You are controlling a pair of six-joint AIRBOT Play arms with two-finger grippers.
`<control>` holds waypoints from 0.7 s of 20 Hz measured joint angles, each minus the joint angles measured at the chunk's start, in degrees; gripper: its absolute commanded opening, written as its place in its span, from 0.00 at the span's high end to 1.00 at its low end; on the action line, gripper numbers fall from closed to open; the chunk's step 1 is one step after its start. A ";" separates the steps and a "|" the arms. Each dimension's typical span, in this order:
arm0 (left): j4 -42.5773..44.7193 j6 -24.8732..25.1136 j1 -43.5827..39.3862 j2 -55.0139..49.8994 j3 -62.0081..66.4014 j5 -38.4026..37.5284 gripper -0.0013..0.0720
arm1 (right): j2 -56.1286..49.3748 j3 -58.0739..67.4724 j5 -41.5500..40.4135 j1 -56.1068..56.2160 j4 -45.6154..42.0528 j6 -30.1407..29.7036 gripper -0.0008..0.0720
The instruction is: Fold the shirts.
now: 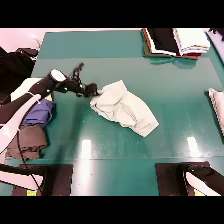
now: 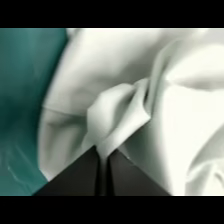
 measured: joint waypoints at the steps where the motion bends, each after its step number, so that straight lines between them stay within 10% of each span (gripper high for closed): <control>1: 0.98 0.24 0.39 1.40 1.22 -0.28 0.95 | 0.57 -2.10 0.94 0.00 -0.96 0.63 0.97; 6: 6.54 1.46 1.22 8.17 4.55 -0.94 0.95 | 3.30 -20.83 3.23 -1.20 -4.02 3.85 0.95; 8: 8.37 1.64 1.29 9.44 4.94 -1.44 0.95 | 3.54 -31.19 1.95 -2.40 -4.07 4.59 0.40; 9: 9.11 1.70 1.33 9.81 5.05 -1.79 0.95 | 3.23 -35.69 0.68 -3.10 -3.39 4.76 0.29; 14: 11.28 1.84 1.40 10.58 5.31 -2.95 0.95 | -4.13 -53.35 -6.67 -4.55 5.77 3.50 0.29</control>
